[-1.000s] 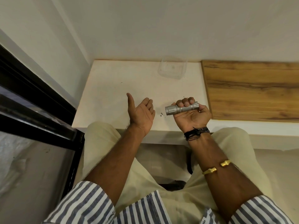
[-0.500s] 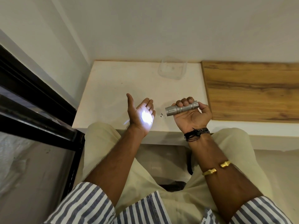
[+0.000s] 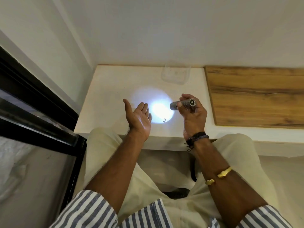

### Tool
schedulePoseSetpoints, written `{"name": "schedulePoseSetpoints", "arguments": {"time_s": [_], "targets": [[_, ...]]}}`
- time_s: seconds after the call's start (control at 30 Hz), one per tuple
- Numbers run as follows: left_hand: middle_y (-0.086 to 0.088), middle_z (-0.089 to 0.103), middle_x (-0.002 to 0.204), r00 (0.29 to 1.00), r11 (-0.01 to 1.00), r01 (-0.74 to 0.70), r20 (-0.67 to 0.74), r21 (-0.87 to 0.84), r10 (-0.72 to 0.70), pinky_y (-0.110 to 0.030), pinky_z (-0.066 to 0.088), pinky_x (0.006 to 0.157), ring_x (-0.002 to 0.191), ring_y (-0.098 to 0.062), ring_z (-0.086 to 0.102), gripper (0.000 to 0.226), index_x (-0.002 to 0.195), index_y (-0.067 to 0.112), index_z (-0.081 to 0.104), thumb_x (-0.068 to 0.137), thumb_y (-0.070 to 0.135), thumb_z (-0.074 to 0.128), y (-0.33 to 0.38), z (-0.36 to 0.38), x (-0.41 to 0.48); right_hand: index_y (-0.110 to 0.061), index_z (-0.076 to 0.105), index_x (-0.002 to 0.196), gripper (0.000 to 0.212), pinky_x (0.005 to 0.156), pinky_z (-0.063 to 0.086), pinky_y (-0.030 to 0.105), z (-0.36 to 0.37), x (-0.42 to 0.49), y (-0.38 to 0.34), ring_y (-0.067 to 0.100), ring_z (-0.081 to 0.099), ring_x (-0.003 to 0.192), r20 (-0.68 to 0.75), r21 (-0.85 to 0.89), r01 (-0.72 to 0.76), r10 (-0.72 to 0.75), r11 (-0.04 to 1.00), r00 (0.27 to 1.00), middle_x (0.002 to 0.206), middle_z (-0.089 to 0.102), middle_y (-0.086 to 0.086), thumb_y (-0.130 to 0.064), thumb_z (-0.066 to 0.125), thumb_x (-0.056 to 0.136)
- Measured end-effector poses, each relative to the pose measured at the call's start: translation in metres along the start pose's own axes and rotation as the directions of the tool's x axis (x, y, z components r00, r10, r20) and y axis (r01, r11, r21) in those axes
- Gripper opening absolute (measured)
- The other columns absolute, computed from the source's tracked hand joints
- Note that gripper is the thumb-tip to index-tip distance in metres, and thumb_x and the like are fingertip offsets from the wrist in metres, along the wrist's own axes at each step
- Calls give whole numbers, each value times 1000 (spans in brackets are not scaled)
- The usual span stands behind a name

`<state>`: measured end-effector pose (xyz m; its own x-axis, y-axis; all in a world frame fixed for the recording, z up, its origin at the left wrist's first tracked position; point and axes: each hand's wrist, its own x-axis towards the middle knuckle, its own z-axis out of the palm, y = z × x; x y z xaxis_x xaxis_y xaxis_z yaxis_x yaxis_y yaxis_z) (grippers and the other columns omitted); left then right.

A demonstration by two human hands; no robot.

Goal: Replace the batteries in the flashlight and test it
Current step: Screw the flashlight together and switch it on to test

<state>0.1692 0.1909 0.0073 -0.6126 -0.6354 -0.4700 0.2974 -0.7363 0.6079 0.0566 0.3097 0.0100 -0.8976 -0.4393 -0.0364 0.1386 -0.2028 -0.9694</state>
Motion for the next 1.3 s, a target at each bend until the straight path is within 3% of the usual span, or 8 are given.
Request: {"name": "schedulePoseSetpoints", "arguments": {"time_s": [0.1,0.23,0.43,0.5,0.6,0.77,0.97,1.3], "targets": [[-11,20,164,1000,1000,-19,-17,24,19,-43,11,124,152,-25,15,99,155,10,21,87,82,21,0,0,0,1,67,114,32,93,55,25,3,-3,0,5,70,103,-62,-20,119,-120,993,991,101,77,-10,8,74,83],[-12,21,164,998,997,-48,-31,60,50,-45,13,124,151,-29,18,96,155,10,22,89,80,17,-1,1,0,-5,68,114,31,102,54,37,2,-2,-1,21,66,120,-115,53,130,-123,990,986,120,71,6,4,75,85],[-11,21,164,997,999,-52,-58,-6,51,-41,11,125,153,-23,15,97,155,7,23,89,79,23,4,0,2,-23,64,102,14,60,56,31,-2,3,-2,19,66,90,-184,-4,53,-53,999,982,103,69,7,-22,72,90],[-10,21,164,997,998,-54,-62,8,55,-41,11,124,152,-23,15,97,155,9,22,89,80,24,3,-1,1,-18,63,105,13,68,58,39,-4,2,-1,17,65,89,-161,-54,129,-136,990,977,98,69,0,-16,69,94],[-10,20,164,997,998,-53,-55,25,54,-42,11,124,152,-25,15,97,155,10,22,88,81,23,2,0,0,-16,62,110,17,88,58,49,-5,2,-3,26,68,103,-62,15,200,-199,980,978,110,69,19,-7,66,95],[-11,24,163,997,998,-60,-48,19,61,-42,13,124,152,-24,17,97,154,8,24,89,80,24,2,-1,2,-15,64,110,16,85,60,44,-7,4,-1,18,68,113,-53,194,58,-49,979,997,127,68,7,-7,66,97],[-11,22,164,996,998,-64,-56,14,65,-42,12,124,152,-27,15,95,155,9,23,90,79,23,1,1,2,-13,62,112,19,80,60,41,-8,7,0,17,68,110,-27,100,126,-123,987,992,128,66,14,-2,64,97],[-11,22,163,997,998,-55,-50,18,56,-42,12,124,152,-27,16,94,154,10,24,90,78,24,0,0,3,-10,60,113,19,85,60,50,-6,2,-1,9,72,96,-2,68,147,-147,987,989,116,69,3,0,62,98]]}}
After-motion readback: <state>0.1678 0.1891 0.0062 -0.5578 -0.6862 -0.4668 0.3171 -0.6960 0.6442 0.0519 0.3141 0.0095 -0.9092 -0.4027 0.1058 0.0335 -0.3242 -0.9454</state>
